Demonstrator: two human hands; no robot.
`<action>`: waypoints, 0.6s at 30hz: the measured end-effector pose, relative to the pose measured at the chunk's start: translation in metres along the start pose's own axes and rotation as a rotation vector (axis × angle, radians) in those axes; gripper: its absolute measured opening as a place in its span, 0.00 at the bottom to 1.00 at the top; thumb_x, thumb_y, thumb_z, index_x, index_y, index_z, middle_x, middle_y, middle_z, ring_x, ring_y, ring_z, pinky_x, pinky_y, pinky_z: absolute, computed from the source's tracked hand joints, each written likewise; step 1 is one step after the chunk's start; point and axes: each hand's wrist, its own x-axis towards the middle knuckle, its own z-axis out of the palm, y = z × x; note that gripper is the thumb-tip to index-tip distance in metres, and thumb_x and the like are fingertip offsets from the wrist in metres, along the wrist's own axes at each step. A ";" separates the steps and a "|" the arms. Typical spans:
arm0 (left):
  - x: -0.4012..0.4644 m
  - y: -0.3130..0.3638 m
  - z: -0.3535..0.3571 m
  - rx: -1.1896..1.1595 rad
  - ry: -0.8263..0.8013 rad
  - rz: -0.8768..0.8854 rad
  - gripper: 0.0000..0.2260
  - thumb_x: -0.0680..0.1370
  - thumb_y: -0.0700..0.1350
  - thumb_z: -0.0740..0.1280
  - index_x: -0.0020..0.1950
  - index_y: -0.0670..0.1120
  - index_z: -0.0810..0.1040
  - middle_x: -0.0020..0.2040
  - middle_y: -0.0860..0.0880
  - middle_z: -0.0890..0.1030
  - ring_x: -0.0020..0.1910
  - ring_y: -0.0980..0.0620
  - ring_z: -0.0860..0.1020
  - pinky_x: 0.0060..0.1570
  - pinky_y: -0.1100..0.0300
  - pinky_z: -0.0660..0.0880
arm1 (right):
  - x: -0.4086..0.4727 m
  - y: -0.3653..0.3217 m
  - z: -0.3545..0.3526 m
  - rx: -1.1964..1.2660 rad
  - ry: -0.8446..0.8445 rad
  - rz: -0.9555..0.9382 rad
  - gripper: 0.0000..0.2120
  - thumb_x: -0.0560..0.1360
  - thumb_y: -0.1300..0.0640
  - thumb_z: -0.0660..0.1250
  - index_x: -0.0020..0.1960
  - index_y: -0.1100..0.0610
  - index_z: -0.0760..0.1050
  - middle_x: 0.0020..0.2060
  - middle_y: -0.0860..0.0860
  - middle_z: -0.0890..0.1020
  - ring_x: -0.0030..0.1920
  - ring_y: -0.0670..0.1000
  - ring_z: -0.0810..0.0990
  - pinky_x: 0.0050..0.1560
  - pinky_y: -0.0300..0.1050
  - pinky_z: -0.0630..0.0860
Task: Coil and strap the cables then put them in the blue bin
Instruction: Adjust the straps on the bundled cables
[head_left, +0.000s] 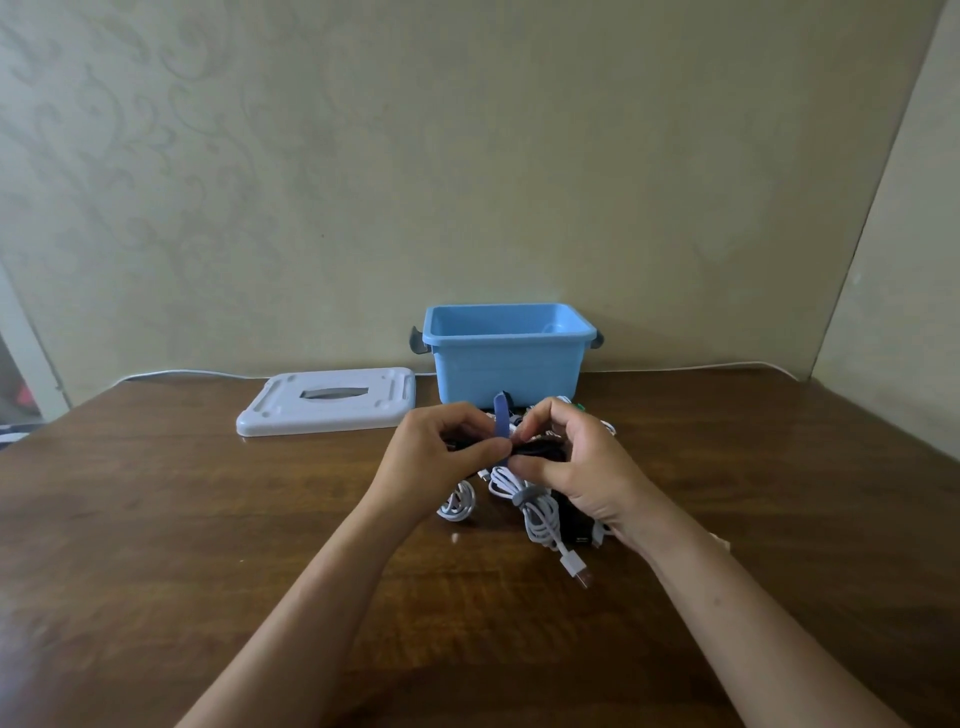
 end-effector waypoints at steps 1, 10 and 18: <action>0.000 0.001 0.000 -0.004 0.013 0.007 0.03 0.72 0.41 0.77 0.43 0.47 0.85 0.37 0.51 0.85 0.37 0.55 0.83 0.39 0.65 0.77 | 0.000 -0.001 0.000 0.001 0.005 0.013 0.11 0.73 0.60 0.77 0.50 0.52 0.78 0.48 0.48 0.85 0.52 0.47 0.84 0.55 0.44 0.81; -0.002 0.003 0.000 -0.028 0.062 0.040 0.05 0.71 0.41 0.78 0.43 0.45 0.84 0.38 0.48 0.85 0.40 0.48 0.84 0.44 0.53 0.82 | 0.002 -0.003 -0.001 0.265 -0.074 0.204 0.10 0.78 0.59 0.71 0.58 0.62 0.80 0.45 0.60 0.87 0.47 0.58 0.87 0.50 0.53 0.85; 0.000 -0.003 0.001 -0.020 -0.005 -0.014 0.04 0.73 0.43 0.77 0.45 0.45 0.83 0.40 0.48 0.86 0.43 0.50 0.84 0.50 0.49 0.82 | 0.005 0.006 -0.001 0.092 -0.051 0.115 0.08 0.76 0.64 0.73 0.54 0.56 0.82 0.45 0.56 0.87 0.48 0.56 0.87 0.54 0.59 0.83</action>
